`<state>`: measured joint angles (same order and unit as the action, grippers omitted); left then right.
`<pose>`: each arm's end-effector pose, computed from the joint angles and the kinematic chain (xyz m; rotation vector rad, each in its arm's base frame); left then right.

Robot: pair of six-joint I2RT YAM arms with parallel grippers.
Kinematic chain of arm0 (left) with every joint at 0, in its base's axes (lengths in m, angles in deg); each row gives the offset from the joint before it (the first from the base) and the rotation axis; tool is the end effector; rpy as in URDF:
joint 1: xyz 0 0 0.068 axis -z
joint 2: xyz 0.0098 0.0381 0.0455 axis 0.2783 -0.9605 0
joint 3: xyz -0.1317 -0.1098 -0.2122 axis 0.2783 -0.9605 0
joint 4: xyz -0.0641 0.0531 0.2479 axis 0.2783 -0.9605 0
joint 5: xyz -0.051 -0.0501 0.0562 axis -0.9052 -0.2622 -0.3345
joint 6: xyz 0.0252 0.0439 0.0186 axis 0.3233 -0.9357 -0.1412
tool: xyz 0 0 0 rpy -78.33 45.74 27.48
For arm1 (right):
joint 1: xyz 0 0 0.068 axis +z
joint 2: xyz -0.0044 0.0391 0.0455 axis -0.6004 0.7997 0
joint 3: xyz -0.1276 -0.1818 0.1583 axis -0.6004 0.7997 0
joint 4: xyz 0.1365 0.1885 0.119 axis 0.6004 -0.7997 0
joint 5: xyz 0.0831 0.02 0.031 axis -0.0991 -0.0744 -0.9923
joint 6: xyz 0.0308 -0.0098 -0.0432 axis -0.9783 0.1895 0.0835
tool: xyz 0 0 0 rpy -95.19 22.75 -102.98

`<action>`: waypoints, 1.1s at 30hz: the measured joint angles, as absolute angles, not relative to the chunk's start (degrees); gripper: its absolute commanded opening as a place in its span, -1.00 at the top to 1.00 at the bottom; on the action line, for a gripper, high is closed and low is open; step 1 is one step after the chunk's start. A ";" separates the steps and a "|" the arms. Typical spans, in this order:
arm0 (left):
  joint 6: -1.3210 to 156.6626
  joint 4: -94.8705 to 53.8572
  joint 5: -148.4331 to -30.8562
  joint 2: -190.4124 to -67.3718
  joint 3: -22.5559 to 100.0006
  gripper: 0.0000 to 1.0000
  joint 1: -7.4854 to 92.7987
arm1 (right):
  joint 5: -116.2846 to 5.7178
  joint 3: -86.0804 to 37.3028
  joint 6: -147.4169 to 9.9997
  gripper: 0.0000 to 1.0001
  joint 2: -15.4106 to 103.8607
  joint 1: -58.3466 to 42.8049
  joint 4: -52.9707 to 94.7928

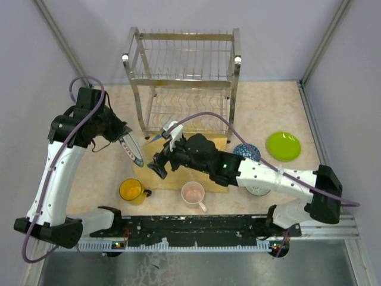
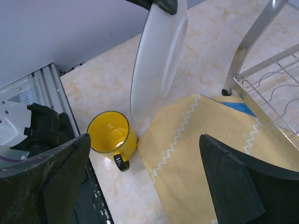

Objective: Load the mixed dishes into the dish rack

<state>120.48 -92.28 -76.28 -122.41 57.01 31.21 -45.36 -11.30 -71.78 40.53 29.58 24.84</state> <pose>0.1978 -0.0500 0.4240 -0.8663 2.2986 -0.4451 0.1297 0.2945 0.3444 -0.8583 1.6585 0.9135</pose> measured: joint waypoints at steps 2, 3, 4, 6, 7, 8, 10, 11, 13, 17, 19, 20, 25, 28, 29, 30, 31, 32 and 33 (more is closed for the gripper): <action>122.47 -92.21 -77.11 -121.71 56.83 1.00 32.01 | -42.98 -12.09 -70.78 -0.98 41.49 31.20 25.91; 123.39 -92.10 -77.68 -121.47 56.75 1.00 32.25 | -42.10 -12.35 -70.39 -0.97 41.84 31.68 26.37; 124.20 -92.00 -78.29 -121.25 56.68 1.00 32.34 | -41.23 -12.70 -69.97 -0.97 42.23 32.03 26.72; 125.51 -91.73 -79.56 -120.99 56.59 1.00 32.54 | -39.65 -13.53 -69.12 -0.97 43.20 32.49 27.64; 126.30 -91.51 -80.21 -120.90 56.57 1.00 32.63 | -38.89 -14.14 -68.68 -0.97 43.72 32.64 28.12; 126.95 -91.21 -81.07 -120.88 56.55 1.00 32.78 | -38.34 -14.58 -68.29 -0.97 44.22 32.64 28.40; 127.94 -90.68 -81.94 -120.88 56.55 1.00 32.98 | -37.16 -15.82 -67.48 -0.93 45.58 32.68 29.34; 128.31 -90.47 -82.29 -120.88 56.55 1.00 33.09 | -36.66 -16.35 -67.17 -0.89 46.28 32.71 29.65; 128.96 -90.29 -82.90 -120.88 56.55 1.00 33.37 | -35.81 -17.11 -66.54 -0.79 47.35 32.71 30.04; 129.90 -90.07 -83.95 -120.88 56.59 1.00 34.07 | -34.04 -19.23 -65.10 -0.34 49.82 32.73 30.17; 130.25 -89.94 -84.21 -120.88 56.66 1.00 34.13 | -33.01 -19.82 -64.46 -0.09 50.82 32.73 30.52; 130.43 -89.90 -84.32 -120.88 56.75 1.00 34.16 | -32.29 -19.82 -64.18 0.03 51.11 32.73 30.61; 131.08 -89.04 -84.39 -120.88 56.86 1.00 34.18 | -28.83 -19.82 -62.93 0.81 52.11 32.88 31.18; 132.24 -88.78 -83.91 -120.88 56.86 0.99 34.16 | -25.75 -20.26 -62.34 1.00 52.92 33.06 31.22; 132.59 -88.78 -83.86 -120.88 56.86 0.95 34.16 | -25.12 -20.37 -62.23 1.00 53.29 32.97 31.22; 132.72 -88.61 -83.73 -120.90 56.86 0.85 34.16 | -24.33 -20.48 -62.23 1.00 53.62 32.97 31.37; 132.72 -88.61 -83.78 -120.95 56.86 0.74 34.16 | -24.00 -20.48 -62.32 1.00 53.73 32.99 31.40; 132.57 -88.56 -83.82 -120.99 56.86 0.59 34.18 | -23.87 -20.50 -62.41 1.00 53.73 32.88 31.31; 132.00 -88.41 -83.89 -121.03 56.86 0.44 34.18 | -23.76 -20.50 -62.52 1.00 53.71 32.62 31.20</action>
<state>132.00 -88.41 -83.89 -121.03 56.86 34.18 -23.76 -20.50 -62.52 53.71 32.62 31.20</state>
